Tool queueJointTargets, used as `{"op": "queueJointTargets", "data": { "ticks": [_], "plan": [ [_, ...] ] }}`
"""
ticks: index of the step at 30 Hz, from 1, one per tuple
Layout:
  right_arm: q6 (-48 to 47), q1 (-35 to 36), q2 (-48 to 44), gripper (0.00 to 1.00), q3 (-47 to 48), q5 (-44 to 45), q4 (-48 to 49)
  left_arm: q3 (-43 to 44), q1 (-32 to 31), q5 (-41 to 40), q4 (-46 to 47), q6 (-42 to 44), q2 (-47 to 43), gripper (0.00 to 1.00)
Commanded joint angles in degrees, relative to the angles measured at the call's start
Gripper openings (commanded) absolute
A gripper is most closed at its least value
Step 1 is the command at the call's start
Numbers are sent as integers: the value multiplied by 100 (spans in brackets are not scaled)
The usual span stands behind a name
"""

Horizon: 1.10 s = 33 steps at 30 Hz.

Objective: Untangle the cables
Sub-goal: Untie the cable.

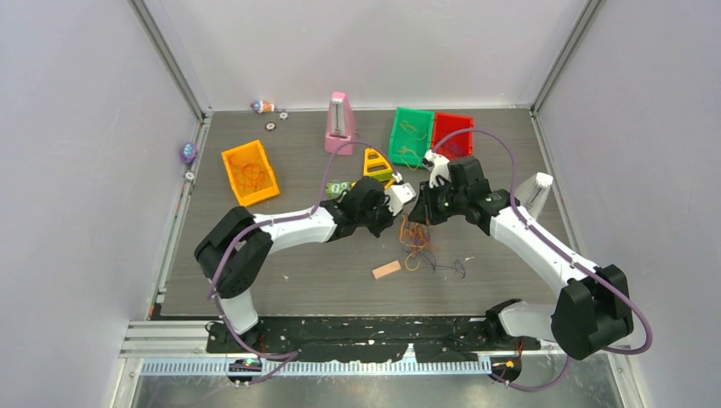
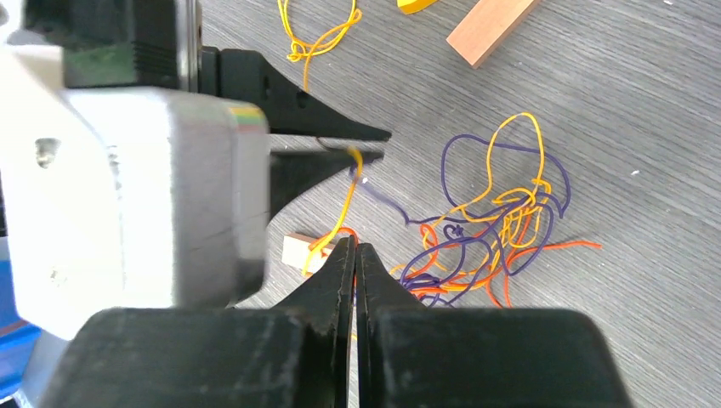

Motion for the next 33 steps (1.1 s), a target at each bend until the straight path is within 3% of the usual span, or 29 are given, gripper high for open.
{"op": "queueJointTargets", "data": {
  "ticks": [1,6,15,21,26,28,30,32,33],
  "plan": [
    [-29,-79,-262,5,91,-54,16,504,-23,-857,-224,-115,135,0],
    [62,-189,-227,5,-142,561,33,-42,31,-1730,147,-453,-402,0],
    [495,-683,-68,5,-861,1481,466,-1153,994,-1131,963,-1860,-1632,0],
    [652,-856,-205,5,-901,2363,194,-1461,1339,-1689,650,-2242,-2052,0],
    [928,-870,-551,5,-921,3761,-103,-1292,1432,-2419,93,-2522,-2050,0],
    [934,-875,-705,5,-936,3997,-182,-1233,1447,-2555,-89,-2587,-2013,0],
    [706,-871,-829,5,-963,3564,-83,-1243,1443,-2338,15,-2556,-1992,0],
    [486,-870,-815,17,-966,2915,51,-1249,1446,-1979,156,-2511,-1963,0],
    [442,-870,-790,40,-948,2351,106,-1242,1446,-1827,204,-2487,-1942,0]
  ]
}}
